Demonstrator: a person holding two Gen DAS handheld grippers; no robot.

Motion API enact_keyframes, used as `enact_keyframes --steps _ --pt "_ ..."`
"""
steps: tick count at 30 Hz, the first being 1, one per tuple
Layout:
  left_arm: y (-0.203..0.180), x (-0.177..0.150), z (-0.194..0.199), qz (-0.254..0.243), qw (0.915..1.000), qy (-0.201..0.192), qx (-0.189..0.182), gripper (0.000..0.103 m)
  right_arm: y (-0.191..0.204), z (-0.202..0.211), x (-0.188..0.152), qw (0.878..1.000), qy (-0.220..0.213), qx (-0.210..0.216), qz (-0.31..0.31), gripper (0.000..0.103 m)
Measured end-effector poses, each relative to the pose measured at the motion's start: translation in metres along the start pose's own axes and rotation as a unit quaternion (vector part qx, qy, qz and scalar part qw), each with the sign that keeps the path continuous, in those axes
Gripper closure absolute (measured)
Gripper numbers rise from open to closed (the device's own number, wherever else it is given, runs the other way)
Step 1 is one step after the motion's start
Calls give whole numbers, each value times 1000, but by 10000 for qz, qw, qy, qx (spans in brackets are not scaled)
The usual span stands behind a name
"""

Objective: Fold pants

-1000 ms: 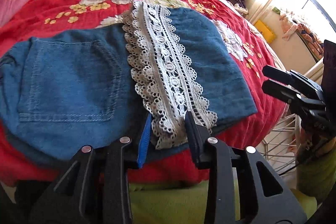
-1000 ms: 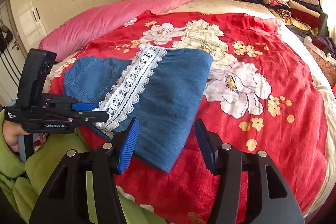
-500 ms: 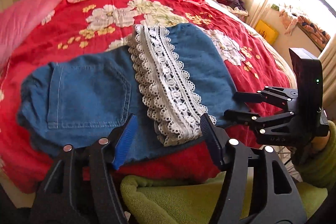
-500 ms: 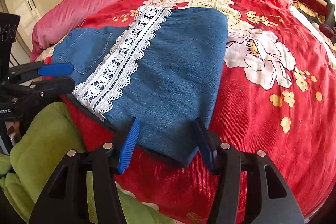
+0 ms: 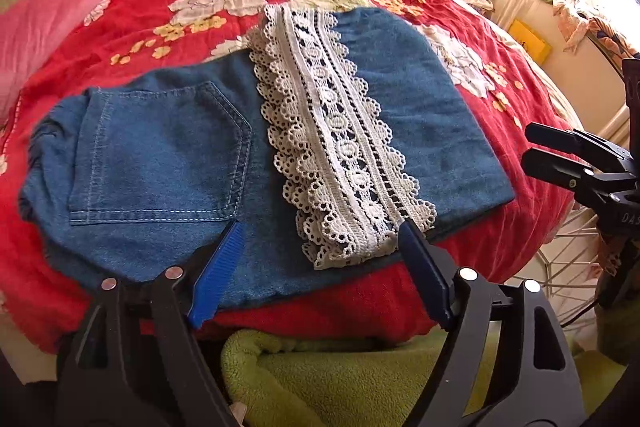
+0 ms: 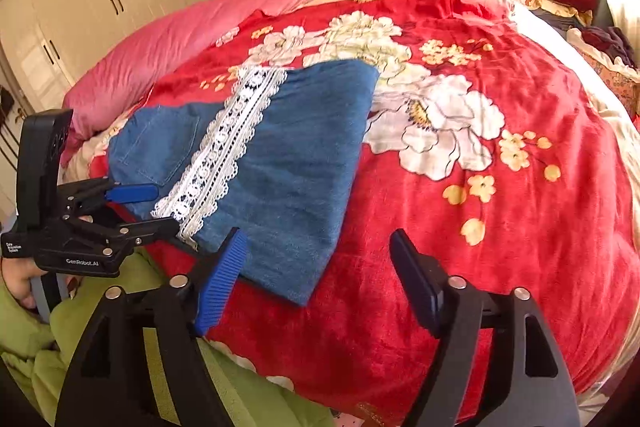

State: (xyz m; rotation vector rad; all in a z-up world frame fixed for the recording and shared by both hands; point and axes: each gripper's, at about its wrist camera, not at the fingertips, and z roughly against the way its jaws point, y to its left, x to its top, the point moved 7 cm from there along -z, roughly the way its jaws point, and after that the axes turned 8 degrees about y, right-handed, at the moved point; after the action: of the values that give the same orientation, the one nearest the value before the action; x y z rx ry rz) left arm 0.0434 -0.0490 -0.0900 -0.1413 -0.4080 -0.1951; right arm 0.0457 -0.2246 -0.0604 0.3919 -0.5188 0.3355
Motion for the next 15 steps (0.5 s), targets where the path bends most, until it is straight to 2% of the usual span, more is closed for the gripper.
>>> enact_keyframes --steps 2,8,15 --pt "0 1 10 0 9999 -131 58 25 1 6 3 10000 -92 -11 5 21" --pt "0 11 39 -19 9983 -517 264 12 5 20 9 9996 -263 -61 58 20" --pt "3 16 63 32 9957 -825 418 10 14 31 18 9990 -368 -169 169 20"
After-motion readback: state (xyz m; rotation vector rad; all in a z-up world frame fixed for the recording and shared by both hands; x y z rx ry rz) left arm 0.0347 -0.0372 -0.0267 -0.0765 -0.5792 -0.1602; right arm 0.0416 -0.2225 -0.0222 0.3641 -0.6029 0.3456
